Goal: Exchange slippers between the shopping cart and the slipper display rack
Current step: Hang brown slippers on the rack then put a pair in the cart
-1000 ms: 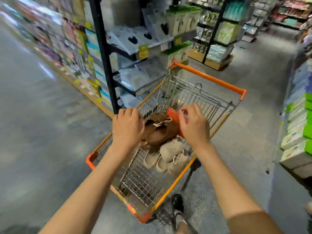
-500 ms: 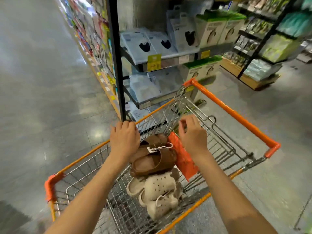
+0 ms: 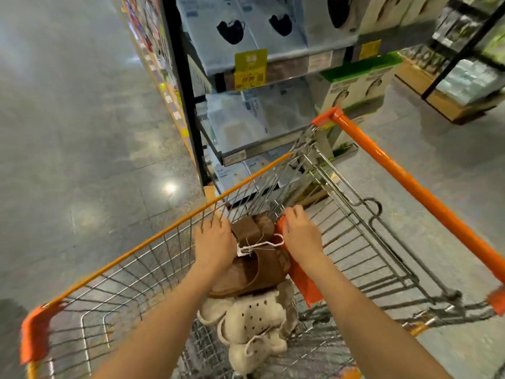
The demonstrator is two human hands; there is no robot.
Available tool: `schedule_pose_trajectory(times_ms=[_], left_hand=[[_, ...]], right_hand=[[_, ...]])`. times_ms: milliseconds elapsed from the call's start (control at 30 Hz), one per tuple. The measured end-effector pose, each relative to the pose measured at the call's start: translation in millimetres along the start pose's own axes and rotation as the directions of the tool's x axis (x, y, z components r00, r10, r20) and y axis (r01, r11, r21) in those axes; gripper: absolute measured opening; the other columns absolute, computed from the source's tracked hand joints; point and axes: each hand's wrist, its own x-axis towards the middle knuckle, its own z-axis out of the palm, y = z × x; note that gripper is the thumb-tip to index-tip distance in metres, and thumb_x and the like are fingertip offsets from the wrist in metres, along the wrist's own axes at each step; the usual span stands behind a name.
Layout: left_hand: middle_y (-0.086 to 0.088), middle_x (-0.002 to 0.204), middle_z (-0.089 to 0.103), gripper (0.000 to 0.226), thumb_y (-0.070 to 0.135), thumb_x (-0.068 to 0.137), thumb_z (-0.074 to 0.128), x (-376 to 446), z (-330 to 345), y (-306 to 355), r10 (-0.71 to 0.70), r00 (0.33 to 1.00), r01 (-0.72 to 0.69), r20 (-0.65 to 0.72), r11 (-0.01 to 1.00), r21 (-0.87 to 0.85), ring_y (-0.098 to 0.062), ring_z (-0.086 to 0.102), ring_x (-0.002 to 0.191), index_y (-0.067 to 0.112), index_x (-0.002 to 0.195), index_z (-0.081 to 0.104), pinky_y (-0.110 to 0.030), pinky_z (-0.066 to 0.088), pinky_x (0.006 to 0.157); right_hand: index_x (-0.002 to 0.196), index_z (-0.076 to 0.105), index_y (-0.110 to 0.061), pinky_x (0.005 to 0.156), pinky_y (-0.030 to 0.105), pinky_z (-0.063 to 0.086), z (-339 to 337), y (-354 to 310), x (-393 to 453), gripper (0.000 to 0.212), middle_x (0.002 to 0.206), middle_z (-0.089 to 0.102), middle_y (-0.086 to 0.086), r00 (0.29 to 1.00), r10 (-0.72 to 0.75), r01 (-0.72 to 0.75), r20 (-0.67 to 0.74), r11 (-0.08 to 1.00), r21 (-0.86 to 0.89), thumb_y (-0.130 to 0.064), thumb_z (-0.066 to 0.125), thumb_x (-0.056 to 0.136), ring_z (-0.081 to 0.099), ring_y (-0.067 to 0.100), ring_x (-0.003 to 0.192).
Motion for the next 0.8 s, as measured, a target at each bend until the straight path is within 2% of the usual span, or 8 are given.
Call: schedule_pose_trajectory(times_ms=[67,133,267,367,467,533,633,800], left_hand=[[-0.013,0.138,0.044,0.039,0.025,0.095,0.036,5.6,16.5,6.0,-0.006,0.996,0.006,0.094,1.0,0.007,-0.032,0.038,0.129,0.01,0.131,0.041,-0.044,0.035,0.103],[-0.012,0.138,0.043,0.04,0.024,0.095,0.037,9.5,32.7,12.3,-0.006,0.983,0.007,0.184,1.0,-0.005,-0.031,0.037,0.13,0.01,0.132,0.039,-0.043,0.033,0.105],[-0.01,0.133,0.046,0.035,0.02,0.096,0.036,18.5,64.1,20.6,-0.046,0.945,0.064,0.323,0.997,-0.045,-0.028,0.046,0.124,0.012,0.129,0.041,-0.04,0.039,0.098],[-0.01,0.133,0.049,0.04,0.017,0.097,0.035,21.8,89.0,19.8,-0.105,0.9,0.158,0.424,0.983,-0.092,-0.028,0.052,0.12,0.011,0.136,0.035,-0.038,0.044,0.093],[-0.011,0.136,0.047,0.058,0.019,0.097,0.038,21.3,107.2,19.9,-0.104,0.879,0.188,0.465,0.972,-0.139,-0.029,0.051,0.121,0.009,0.148,0.015,-0.038,0.044,0.094],[-0.012,0.137,0.045,0.064,0.025,0.097,0.038,24.0,113.5,21.1,-0.089,0.878,0.183,0.47,0.97,-0.159,-0.029,0.047,0.122,0.01,0.15,0.006,-0.038,0.042,0.096],[-0.012,0.134,0.048,0.064,0.037,0.097,0.038,29.9,117.8,24.4,-0.094,0.886,0.219,0.454,0.948,-0.232,-0.029,0.046,0.123,0.009,0.149,0.013,-0.038,0.042,0.096],[-0.015,0.132,0.046,0.066,0.048,0.091,0.049,41.6,121.9,32.7,-0.191,0.858,0.427,0.477,0.781,-0.455,-0.031,0.051,0.118,0.008,0.139,0.029,-0.034,0.044,0.092]], right_hand=[[0.091,0.063,-0.006,0.041,0.031,0.047,19.8,5.9,3.9,0.024,0.085,0.059,0.013,0.995,0.016,-0.018,0.1,1.0,0.021,-0.003,0.073,0.07,0.063,0.031,0.067],[0.108,0.058,-0.006,0.061,0.038,0.051,35.7,10.6,9.1,0.023,0.105,0.057,0.015,0.972,0.078,-0.098,0.221,0.992,0.081,-0.008,0.059,0.085,0.061,0.034,0.089],[0.129,0.044,-0.012,0.092,0.037,0.045,68.6,21.7,13.8,0.037,0.131,0.048,0.011,0.842,0.181,-0.248,0.509,0.967,0.066,-0.023,0.048,0.093,0.052,0.03,0.116],[0.142,0.027,-0.009,0.099,0.04,0.043,91.9,28.0,9.1,0.054,0.14,0.04,0.017,0.752,0.21,-0.273,0.625,0.962,0.005,-0.025,0.048,0.094,0.05,0.034,0.121],[0.143,0.02,-0.003,0.098,0.039,0.04,112.9,31.9,1.1,0.061,0.137,0.042,0.022,0.67,0.299,-0.417,0.68,0.909,0.011,-0.029,0.047,0.095,0.05,0.037,0.12],[0.139,0.027,0.002,0.097,0.037,0.04,123.4,31.1,-0.8,0.059,0.132,0.049,0.024,0.618,0.348,-0.529,0.705,0.847,0.046,-0.032,0.048,0.095,0.05,0.036,0.12],[0.14,0.026,0.001,0.101,0.035,0.037,137.6,27.0,2.4,0.063,0.135,0.049,0.023,0.521,0.401,-0.713,0.754,0.689,0.126,-0.034,0.05,0.094,0.046,0.036,0.125],[0.128,0.051,-0.006,0.104,0.035,0.039,160.1,21.5,9.9,0.047,0.131,0.054,0.016,0.409,0.497,-0.897,0.765,0.371,0.239,-0.029,0.061,0.088,0.049,0.03,0.122]])
